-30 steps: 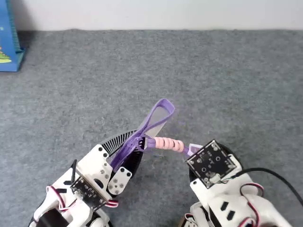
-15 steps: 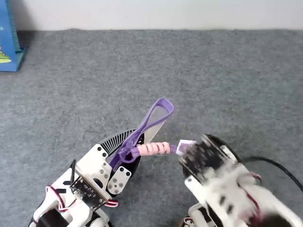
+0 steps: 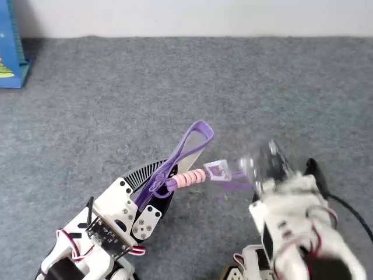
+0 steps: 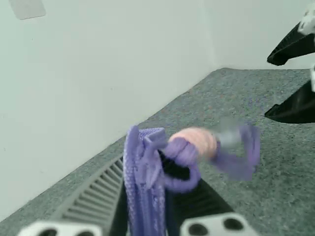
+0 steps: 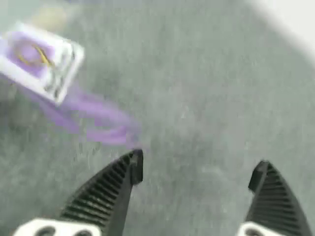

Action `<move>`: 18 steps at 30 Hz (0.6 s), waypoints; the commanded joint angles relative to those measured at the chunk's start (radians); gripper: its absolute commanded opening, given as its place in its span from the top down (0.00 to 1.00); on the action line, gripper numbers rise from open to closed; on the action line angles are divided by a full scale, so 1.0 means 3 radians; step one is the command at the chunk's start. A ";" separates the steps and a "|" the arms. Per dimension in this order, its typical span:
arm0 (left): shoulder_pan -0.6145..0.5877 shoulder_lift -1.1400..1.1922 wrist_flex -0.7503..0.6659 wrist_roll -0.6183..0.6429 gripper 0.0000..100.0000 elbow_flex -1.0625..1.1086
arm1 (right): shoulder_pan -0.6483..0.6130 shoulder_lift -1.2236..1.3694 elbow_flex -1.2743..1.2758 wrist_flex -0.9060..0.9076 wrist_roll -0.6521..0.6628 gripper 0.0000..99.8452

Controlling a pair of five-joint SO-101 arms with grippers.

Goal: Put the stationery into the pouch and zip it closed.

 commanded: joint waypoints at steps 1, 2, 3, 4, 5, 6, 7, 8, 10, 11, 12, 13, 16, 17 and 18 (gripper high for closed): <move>-0.0036 -0.0036 0.0051 0.0036 0.99 0.0095 | -0.0248 -0.0279 -0.0118 0.0141 -0.0020 0.66; -0.0036 -0.0036 0.0051 0.0036 0.99 0.0100 | -0.0315 -0.0330 -0.0118 0.0141 -0.0072 0.66; -0.0036 -0.0036 0.0031 0.0036 0.99 0.0125 | -0.0386 -0.0355 -0.0128 0.0141 -0.0107 0.67; -0.0036 -0.0036 -0.0026 0.0031 0.99 0.0161 | -0.0478 -0.0355 -0.0133 0.0141 -0.0128 0.69; -0.0036 -0.0036 -0.0077 0.0031 0.99 0.0207 | -0.0575 -0.0355 -0.0133 0.0141 -0.0128 0.70; -0.0041 -0.0036 -0.0128 0.0026 0.99 0.0248 | -0.0693 -0.0355 -0.0133 0.0141 -0.0133 0.71; -0.0041 -0.0036 -0.0169 0.0026 0.99 0.0284 | -0.0816 -0.0350 -0.0128 0.0141 -0.0133 0.72; -0.0041 -0.0036 -0.0194 0.0026 0.99 0.0304 | -0.0949 -0.0350 -0.0128 0.0141 -0.0138 0.72; -0.0041 -0.0036 -0.0205 0.0026 0.99 0.0315 | -0.1230 -0.0350 -0.0128 0.0141 -0.0225 0.72; -0.0041 -0.0036 -0.0205 0.0026 0.99 0.0315 | -0.1368 -0.0350 -0.0128 0.0141 -0.0281 0.72; -0.0041 -0.0036 -0.0205 0.0026 0.99 0.0315 | -0.1522 -0.0350 -0.0128 0.0141 -0.0332 0.72; -0.0041 -0.0036 -0.0205 0.0026 0.99 0.0315 | -0.1685 -0.0350 -0.0133 0.0141 -0.0384 0.72; -0.0041 -0.0036 -0.0205 0.0026 0.99 0.0315 | -0.2156 -0.0350 -0.0251 0.0136 -0.0598 0.72; -0.0041 -0.0036 -0.0205 0.0026 0.99 0.0320 | -0.2314 -0.0350 -0.0317 0.0136 -0.0665 0.72; -0.0041 -0.0036 -0.0205 0.0026 0.99 0.0320 | -0.2458 -0.0345 -0.0373 0.0136 -0.0716 0.72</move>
